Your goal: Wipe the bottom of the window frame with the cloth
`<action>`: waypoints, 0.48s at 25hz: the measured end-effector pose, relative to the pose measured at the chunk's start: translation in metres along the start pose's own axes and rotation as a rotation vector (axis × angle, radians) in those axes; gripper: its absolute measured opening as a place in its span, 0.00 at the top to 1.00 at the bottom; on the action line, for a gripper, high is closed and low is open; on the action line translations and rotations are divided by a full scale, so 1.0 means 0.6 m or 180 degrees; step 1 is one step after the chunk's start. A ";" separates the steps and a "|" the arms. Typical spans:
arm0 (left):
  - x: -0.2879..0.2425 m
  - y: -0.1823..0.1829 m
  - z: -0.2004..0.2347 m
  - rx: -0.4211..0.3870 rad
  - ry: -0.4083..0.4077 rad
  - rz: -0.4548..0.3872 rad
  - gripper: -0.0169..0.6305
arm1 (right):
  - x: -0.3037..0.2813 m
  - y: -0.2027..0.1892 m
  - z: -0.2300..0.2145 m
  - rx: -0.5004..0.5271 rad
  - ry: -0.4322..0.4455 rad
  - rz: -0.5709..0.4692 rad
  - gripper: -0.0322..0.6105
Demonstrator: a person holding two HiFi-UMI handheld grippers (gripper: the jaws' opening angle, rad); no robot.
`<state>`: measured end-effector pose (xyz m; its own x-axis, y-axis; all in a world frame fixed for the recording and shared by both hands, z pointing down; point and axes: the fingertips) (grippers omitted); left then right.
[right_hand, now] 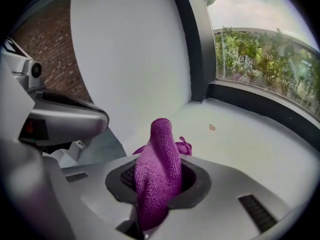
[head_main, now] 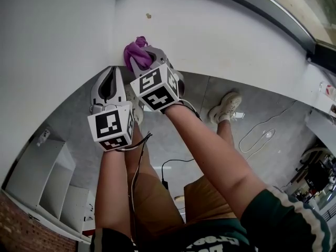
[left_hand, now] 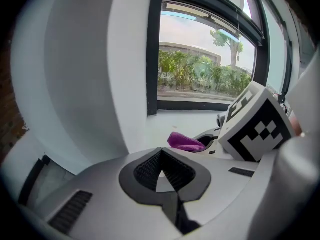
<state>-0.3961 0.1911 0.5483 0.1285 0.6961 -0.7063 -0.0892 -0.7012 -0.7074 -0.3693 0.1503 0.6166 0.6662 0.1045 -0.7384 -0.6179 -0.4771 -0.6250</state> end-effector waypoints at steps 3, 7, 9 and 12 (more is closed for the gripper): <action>0.005 -0.004 0.008 0.0017 0.0024 0.0023 0.96 | -0.017 0.009 0.023 0.0094 0.0141 0.0073 0.81; 0.009 -0.008 0.013 0.0053 0.0044 0.0058 0.96 | -0.033 0.015 0.053 0.0272 0.0406 0.0166 0.81; 0.008 -0.009 0.015 0.0074 0.0052 0.0068 0.96 | -0.034 0.015 0.054 0.0288 0.0516 0.0196 0.81; 0.006 -0.013 0.013 0.0120 0.0048 0.0090 0.96 | -0.033 0.014 0.055 0.0306 0.0630 0.0213 0.81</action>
<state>-0.4029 0.2004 0.5509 0.1403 0.6735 -0.7257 -0.1300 -0.7141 -0.6879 -0.4016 0.1731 0.6176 0.6854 -0.1025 -0.7209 -0.6942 -0.3907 -0.6045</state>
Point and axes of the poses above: the fingertips, and each gripper's own axes: x backward along the fingers, z to its left, y out of its top, and after that the axes turned 5 degrees about -x, right-handed
